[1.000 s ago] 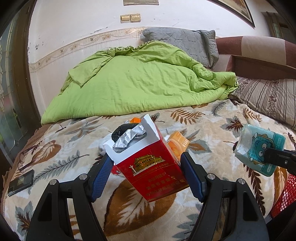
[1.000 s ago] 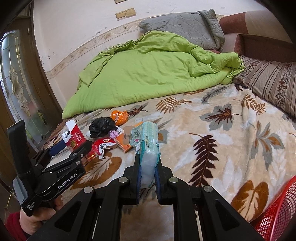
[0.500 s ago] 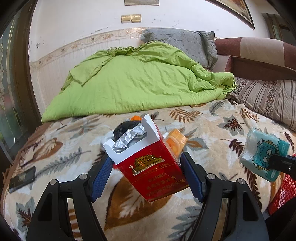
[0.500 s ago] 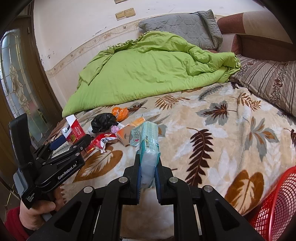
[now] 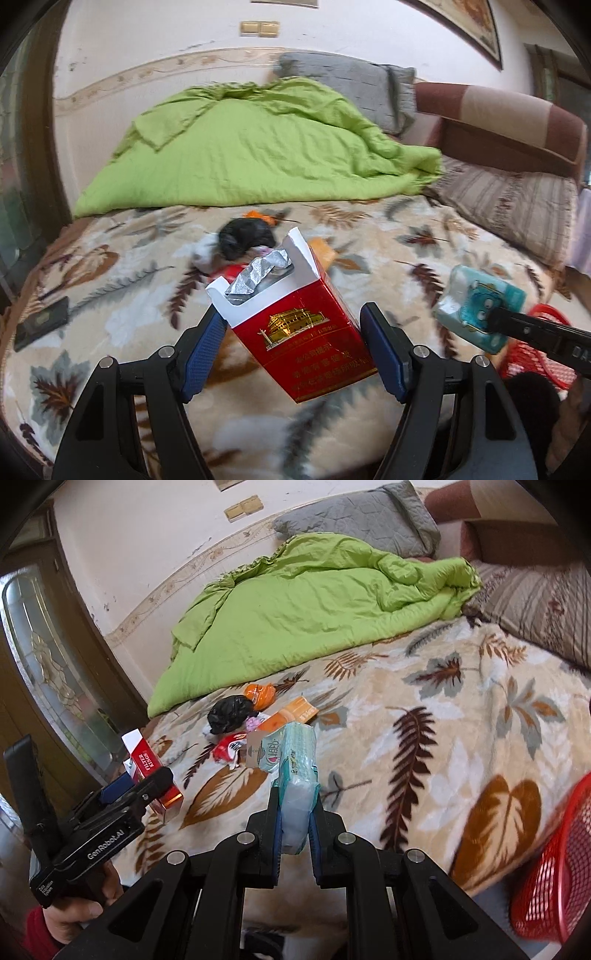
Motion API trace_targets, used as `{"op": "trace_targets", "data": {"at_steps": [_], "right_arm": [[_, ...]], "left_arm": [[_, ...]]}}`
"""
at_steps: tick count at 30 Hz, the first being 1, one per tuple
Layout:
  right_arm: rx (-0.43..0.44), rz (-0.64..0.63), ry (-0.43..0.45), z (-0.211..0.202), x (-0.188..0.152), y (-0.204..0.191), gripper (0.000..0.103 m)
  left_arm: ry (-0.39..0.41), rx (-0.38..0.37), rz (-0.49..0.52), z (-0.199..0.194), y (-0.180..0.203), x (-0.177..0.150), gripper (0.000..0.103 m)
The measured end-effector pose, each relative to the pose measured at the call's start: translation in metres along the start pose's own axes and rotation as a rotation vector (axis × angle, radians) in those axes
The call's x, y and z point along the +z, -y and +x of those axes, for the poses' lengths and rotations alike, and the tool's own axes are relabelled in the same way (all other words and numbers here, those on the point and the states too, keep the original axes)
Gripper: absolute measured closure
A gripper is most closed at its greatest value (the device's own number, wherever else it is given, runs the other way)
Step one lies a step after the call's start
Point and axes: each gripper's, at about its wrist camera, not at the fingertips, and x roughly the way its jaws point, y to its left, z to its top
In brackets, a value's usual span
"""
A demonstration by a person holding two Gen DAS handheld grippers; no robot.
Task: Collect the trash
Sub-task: 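Carry both packs to the red wastebasket and open both tools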
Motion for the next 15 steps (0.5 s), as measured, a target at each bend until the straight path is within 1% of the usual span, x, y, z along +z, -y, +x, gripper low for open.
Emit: {"op": "trace_targets", "data": {"at_steps": [4, 6, 8, 9, 10, 12, 13, 15], "right_arm": [[-0.008, 0.040, 0.014, -0.031, -0.004, 0.020, 0.089], [-0.028, 0.055, 0.037, -0.052, -0.004, 0.034, 0.089], [-0.079, 0.071, 0.068, -0.080, -0.008, 0.055, 0.089], [-0.101, 0.081, 0.080, -0.091, -0.009, 0.064, 0.088], [-0.130, 0.102, 0.095, -0.105, -0.012, 0.078, 0.088], [-0.199, 0.157, 0.123, -0.134, -0.019, 0.107, 0.088], [-0.227, 0.175, 0.131, -0.143, -0.021, 0.118, 0.088], [-0.295, 0.213, 0.149, -0.166, -0.028, 0.142, 0.088]], "left_arm": [[-0.007, -0.089, 0.049, -0.010, 0.031, 0.004, 0.030], [-0.006, -0.150, 0.084, -0.015, 0.054, 0.009, 0.030], [-0.006, -0.219, 0.127, -0.022, 0.082, 0.013, 0.030], [-0.009, -0.241, 0.142, -0.024, 0.092, 0.014, 0.030], [-0.022, -0.289, 0.166, -0.026, 0.109, 0.015, 0.030], [-0.043, -0.357, 0.193, -0.027, 0.135, 0.016, 0.030], [-0.063, -0.406, 0.216, -0.026, 0.155, 0.017, 0.030], [-0.090, -0.469, 0.251, -0.024, 0.184, 0.016, 0.030]]}}
